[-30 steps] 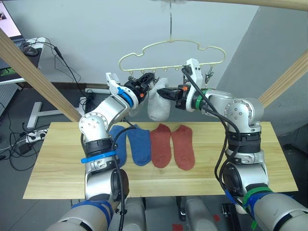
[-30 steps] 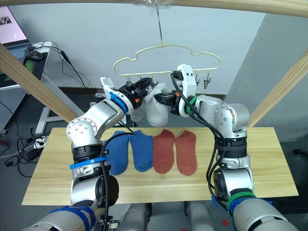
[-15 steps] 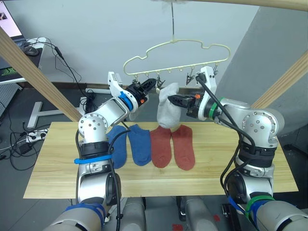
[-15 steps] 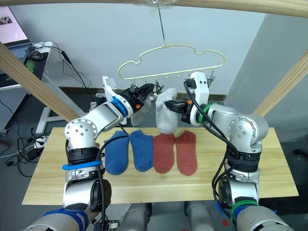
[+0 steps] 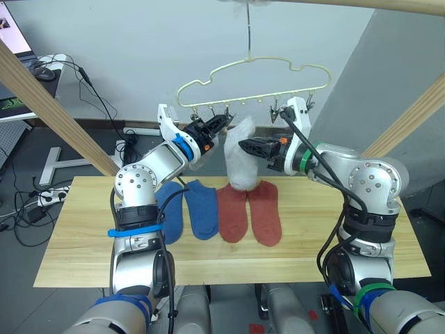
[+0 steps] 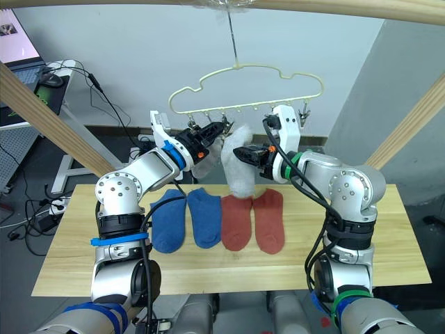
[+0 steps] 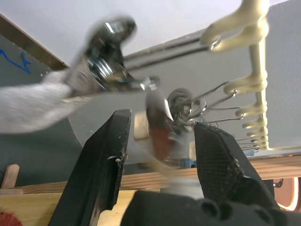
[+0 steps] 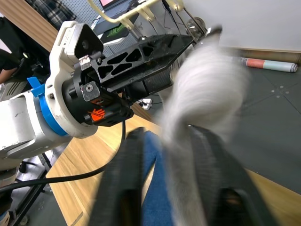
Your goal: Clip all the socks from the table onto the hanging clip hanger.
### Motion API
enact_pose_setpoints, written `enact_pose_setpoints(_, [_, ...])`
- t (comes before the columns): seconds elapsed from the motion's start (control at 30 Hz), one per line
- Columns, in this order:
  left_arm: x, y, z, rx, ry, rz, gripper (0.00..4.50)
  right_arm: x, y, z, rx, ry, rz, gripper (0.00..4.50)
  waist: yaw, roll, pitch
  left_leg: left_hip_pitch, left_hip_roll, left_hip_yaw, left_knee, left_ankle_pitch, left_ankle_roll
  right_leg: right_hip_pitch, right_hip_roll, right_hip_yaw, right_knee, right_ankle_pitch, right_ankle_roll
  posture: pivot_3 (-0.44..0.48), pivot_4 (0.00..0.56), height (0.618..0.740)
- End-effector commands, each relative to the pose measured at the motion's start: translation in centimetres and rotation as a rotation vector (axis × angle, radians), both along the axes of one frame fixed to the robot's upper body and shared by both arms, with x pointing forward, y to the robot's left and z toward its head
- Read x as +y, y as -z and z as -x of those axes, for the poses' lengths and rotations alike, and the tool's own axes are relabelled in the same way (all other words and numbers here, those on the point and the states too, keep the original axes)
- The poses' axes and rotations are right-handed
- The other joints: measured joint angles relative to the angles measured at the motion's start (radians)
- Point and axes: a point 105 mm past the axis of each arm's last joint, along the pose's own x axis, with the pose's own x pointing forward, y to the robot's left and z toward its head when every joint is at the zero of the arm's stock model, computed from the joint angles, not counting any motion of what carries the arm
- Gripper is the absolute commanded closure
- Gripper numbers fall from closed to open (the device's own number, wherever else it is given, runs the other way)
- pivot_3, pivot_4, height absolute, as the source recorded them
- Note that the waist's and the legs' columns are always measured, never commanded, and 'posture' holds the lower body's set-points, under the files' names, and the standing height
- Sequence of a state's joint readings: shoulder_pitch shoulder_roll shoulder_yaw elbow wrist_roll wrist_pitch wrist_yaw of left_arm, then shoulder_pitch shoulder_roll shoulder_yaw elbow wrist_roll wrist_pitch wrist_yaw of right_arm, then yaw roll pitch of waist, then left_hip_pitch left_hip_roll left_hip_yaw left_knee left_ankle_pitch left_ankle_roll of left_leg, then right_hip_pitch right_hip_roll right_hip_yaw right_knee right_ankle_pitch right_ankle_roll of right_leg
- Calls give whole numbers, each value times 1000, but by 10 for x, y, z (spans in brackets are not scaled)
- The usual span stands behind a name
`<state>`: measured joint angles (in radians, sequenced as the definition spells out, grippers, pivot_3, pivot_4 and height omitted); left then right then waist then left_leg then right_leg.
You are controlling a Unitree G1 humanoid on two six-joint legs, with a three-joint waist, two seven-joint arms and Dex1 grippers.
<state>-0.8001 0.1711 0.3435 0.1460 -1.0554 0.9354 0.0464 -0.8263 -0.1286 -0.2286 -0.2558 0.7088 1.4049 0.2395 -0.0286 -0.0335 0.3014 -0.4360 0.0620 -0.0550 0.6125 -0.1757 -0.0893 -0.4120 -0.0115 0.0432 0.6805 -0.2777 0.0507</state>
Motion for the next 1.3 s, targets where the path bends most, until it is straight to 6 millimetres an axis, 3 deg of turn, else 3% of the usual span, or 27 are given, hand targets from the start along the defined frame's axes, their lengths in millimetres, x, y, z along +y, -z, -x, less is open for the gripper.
enact_pose_setpoints(0.03, [-2, -18, 7, -75, 31, 15, 2064, 2, -4, 2, -28, -4, -16, 1803, 0, 0, 0, 0, 0, 0, 0, 0, 0, 0, 0, 0, 0, 0, 0, 16, 221, 740])
enact_pose_setpoints(0.13, [-4, -24, 14, -117, 64, -6, 2064, 2, 1, 4, -21, -7, 2, 842, 0, 0, 0, 0, 0, 0, 0, 0, 0, 0, 0, 0, 0, 0, 0, 17, 222, 740])
enact_pose_setpoints(0.3, [3, -21, 35, -193, 114, -171, 2064, -5, 9, 12, -32, -3, 58, 842, -1, 0, 0, 0, 0, 0, -1, 0, 0, 0, 0, 0, 0, 0, 0, 36, 226, 740])
enact_pose_setpoints(0.53, [18, 2, 67, -283, 205, -440, 2064, -24, 23, 21, -120, 86, 222, 842, 1, 0, 0, 0, 1, 0, -2, 0, 0, -1, 0, 0, 0, 0, 0, 65, 222, 740])
enact_pose_setpoints(0.73, [30, 9, 75, -414, 216, -596, 2064, -36, 27, 27, -195, 196, 260, 842, 4, 0, 0, 0, 1, 1, -2, 0, 0, -2, 0, 1, 0, 0, 0, 78, 213, 740])
enact_pose_setpoints(0.87, [36, -2, 72, -542, 127, -618, 2064, -48, 22, 37, -241, 261, 247, 842, 7, 0, -1, 0, 1, 1, -2, 0, 0, -2, 0, 1, 0, 0, -1, 76, 211, 740])
enact_pose_setpoints(1.0, [33, -3, 71, -616, 59, -648, 2064, -61, 4, 50, -303, 269, 206, 842, 14, 0, -1, 0, 1, 1, -2, 0, 0, -2, 0, 1, 0, 0, -1, 75, 210, 740])
enact_pose_setpoints(1.3, [6, 8, 65, -654, -1, -629, 2064, -98, -35, 71, -408, 152, 268, 842, 27, 0, -2, 0, 0, 2, -1, 0, 0, -1, 0, 1, 0, 0, -1, 48, 204, 740])
